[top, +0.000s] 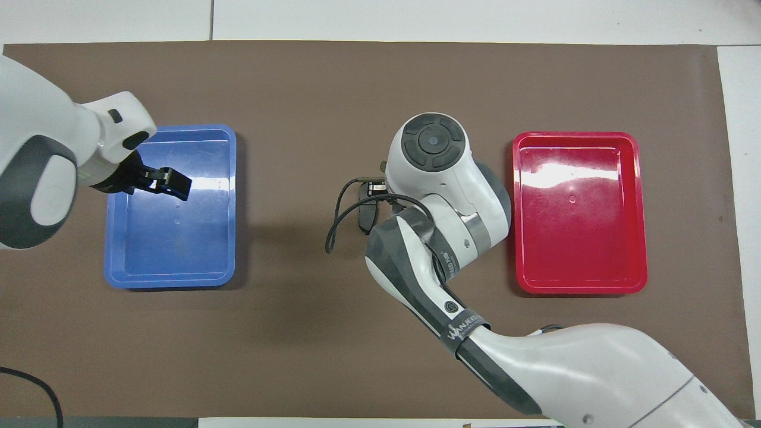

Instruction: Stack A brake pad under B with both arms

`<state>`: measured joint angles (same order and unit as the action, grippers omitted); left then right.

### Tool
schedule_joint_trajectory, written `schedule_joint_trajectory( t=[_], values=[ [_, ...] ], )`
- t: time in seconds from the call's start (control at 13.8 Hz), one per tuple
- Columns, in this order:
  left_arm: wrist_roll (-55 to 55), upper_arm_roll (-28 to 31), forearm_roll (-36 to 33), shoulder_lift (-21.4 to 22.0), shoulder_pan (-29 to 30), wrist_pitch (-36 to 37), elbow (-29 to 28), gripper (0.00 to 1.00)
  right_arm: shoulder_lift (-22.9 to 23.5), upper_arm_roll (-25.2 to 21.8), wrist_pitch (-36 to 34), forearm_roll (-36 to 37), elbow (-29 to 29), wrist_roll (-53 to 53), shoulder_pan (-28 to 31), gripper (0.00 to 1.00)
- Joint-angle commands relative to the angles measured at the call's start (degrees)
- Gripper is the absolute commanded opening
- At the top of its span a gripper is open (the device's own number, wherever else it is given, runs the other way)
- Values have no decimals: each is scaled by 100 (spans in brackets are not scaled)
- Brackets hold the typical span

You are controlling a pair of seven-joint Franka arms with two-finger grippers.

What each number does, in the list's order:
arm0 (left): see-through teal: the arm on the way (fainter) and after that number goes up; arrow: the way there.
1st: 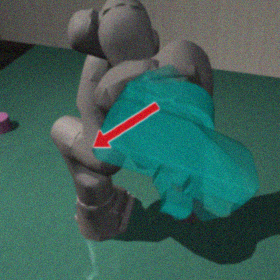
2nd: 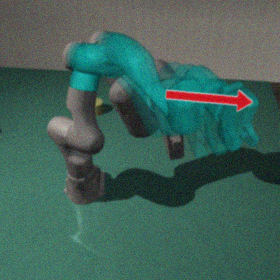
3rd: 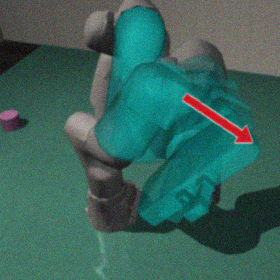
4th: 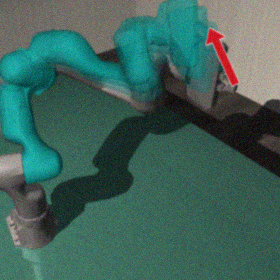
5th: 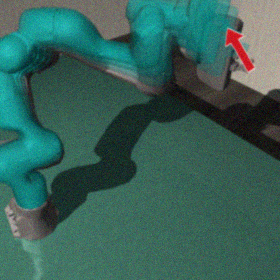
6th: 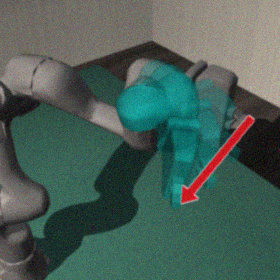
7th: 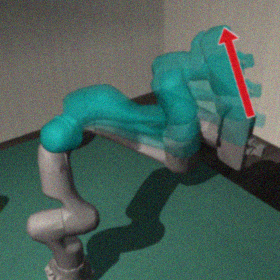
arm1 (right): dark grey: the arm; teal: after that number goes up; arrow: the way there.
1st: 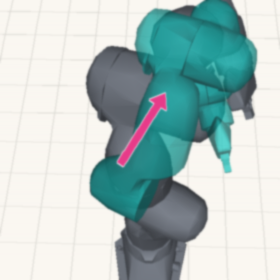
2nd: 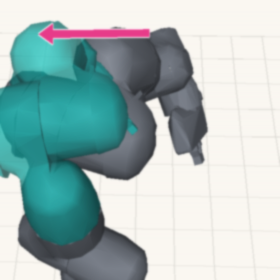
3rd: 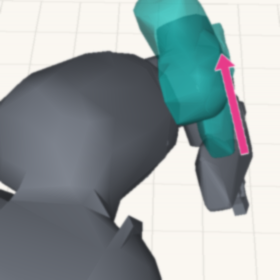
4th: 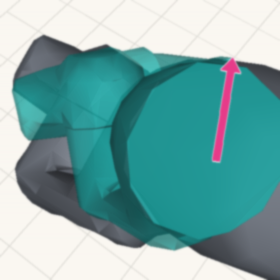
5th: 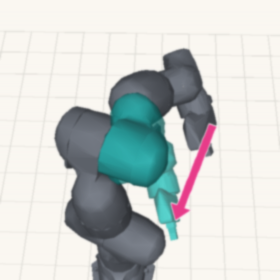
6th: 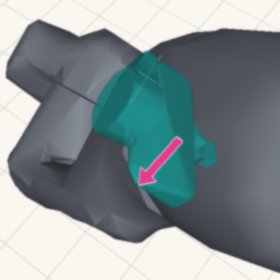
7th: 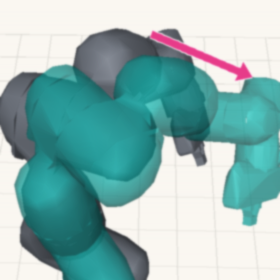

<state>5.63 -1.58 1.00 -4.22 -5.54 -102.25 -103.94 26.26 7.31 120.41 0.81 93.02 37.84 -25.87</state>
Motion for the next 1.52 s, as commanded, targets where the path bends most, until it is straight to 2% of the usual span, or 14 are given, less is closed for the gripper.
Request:
schedule_joint_trajectory(
  t=[0.0, 0.22, 0.58, 0.94, 1.45],
  values=[
    [430, -70, -21, 465, 342, 599, 31, 99, 292, -2, 245, 16, -241, 311, -111, 0],
    [439, -61, -73, 405, 449, 1469, 733, 99, 292, -2, 438, 34, 31, 277, -129, 0],
    [474, -61, -91, 256, 554, 1911, 1227, 99, 327, -2, 764, 252, 234, 67, -173, 0],
    [483, -79, -82, 246, 510, 1577, 1166, 99, 371, 7, 782, 280, 340, -259, -216, 0],
    [519, -79, -56, 281, 511, 1551, 1113, 99, 389, 7, 799, 271, 287, -418, -225, 0]
  ],
)
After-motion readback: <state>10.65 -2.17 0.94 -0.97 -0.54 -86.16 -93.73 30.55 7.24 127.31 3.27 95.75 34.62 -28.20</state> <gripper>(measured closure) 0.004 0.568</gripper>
